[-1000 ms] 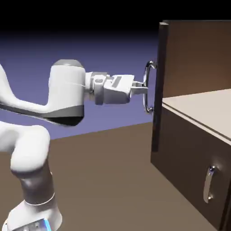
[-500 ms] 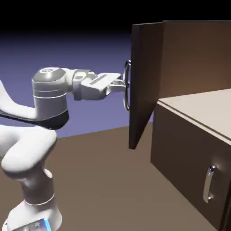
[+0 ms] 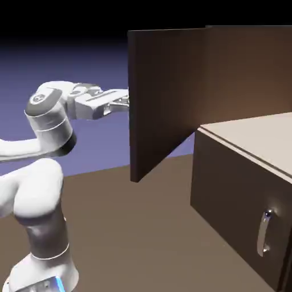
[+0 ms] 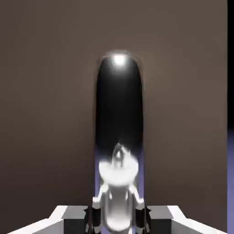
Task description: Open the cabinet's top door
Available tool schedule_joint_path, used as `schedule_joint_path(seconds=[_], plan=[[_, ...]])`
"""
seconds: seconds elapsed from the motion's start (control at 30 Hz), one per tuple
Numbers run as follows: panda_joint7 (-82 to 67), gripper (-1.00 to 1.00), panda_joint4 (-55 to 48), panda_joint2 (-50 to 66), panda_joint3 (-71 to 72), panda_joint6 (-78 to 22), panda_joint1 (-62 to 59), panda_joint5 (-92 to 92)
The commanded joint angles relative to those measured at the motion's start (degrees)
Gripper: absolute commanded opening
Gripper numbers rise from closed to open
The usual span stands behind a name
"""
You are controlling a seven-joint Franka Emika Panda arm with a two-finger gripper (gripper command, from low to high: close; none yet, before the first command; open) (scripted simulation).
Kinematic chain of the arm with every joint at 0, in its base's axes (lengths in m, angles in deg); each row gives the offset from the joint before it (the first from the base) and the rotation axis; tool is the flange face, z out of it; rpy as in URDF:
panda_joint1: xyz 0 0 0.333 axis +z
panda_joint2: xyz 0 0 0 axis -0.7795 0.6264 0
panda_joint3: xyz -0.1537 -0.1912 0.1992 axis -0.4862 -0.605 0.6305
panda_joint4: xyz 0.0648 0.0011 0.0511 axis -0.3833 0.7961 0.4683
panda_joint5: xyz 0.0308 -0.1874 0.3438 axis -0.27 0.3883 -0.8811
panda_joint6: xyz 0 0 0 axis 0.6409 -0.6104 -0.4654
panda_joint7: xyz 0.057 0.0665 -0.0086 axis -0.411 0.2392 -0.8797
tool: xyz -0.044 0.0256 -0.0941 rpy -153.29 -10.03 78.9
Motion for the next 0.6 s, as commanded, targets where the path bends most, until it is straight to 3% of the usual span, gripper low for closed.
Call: schedule_joint_path(seconds=[0.0, 0.3, 0.57], plan=[[-0.1, -1.00, -0.5, -0.3, 2.1, -2.2, 0.9, -1.7], [0.4, -1.00, -9.2, 1.5, 20.8, -21.8, 3.6, -15.9], [0.6, -1.00, -25.2, 5.9, 34.0, -39.9, -5.0, -25.9]])
